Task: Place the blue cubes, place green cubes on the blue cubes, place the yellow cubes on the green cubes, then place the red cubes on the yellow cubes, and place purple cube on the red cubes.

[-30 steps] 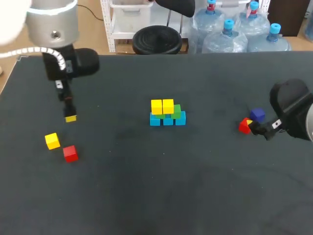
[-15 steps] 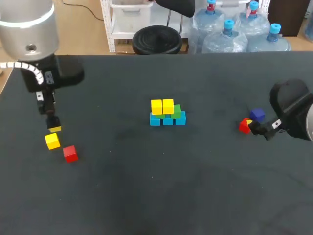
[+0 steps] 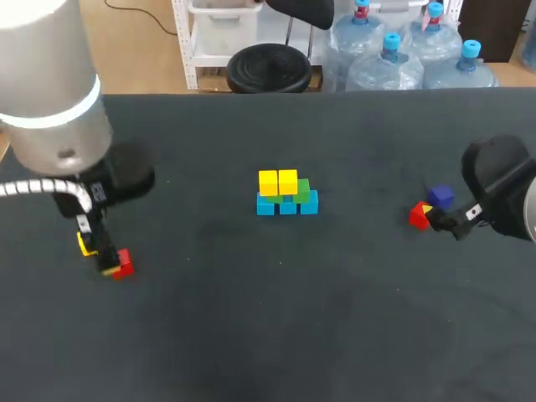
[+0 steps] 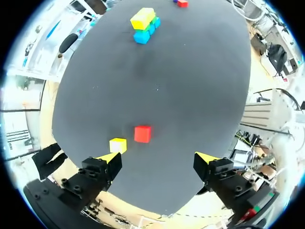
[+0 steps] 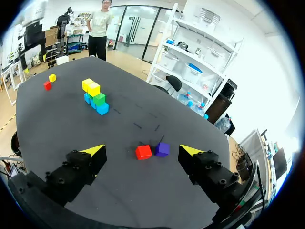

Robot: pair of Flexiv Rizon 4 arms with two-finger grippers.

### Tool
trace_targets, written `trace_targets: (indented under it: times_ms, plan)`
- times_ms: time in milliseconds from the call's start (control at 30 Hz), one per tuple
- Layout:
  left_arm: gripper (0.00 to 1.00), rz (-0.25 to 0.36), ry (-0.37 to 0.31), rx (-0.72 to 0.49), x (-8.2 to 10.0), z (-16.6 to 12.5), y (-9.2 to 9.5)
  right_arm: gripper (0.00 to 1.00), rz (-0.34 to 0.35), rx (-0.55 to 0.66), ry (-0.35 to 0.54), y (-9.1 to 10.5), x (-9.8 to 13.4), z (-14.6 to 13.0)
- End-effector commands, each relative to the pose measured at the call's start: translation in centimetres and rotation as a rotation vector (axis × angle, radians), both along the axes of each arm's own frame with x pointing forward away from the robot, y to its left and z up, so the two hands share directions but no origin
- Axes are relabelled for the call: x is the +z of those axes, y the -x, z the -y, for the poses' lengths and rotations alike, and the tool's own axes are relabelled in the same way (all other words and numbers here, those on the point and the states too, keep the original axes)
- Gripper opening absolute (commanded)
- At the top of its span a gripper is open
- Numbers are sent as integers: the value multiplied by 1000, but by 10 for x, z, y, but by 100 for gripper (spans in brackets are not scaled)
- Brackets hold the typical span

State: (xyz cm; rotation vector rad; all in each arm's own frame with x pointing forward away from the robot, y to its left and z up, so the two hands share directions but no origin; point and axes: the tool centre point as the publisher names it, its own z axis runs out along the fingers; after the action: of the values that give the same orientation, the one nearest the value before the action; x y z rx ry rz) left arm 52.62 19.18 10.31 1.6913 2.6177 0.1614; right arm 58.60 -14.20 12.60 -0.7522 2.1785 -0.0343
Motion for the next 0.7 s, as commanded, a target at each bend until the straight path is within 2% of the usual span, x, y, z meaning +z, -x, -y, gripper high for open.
trace_targets:
  times_ms: [33,133,200,267,333,400,700]
  plan:
    - [100,6,52,-6,-17,-2,-9,100,8,2,-6,0,-2,1]
    - [100,13,64,-2,-25,-6,-20,100,8,2,-6,0,-2,1]
    - [100,24,48,-8,-27,-10,-28,100,8,2,-6,0,-2,1]
    - [100,6,49,-13,-31,-14,-36,100,8,2,-6,0,-2,1]
    - [100,13,36,-13,-35,-20,-43,100,8,2,-6,0,-2,1]
    - [100,6,52,6,-38,-24,-49,100,8,2,-6,0,-2,1]
    - [100,-31,21,-5,-50,-37,-68,100,8,2,-6,0,-2,1]
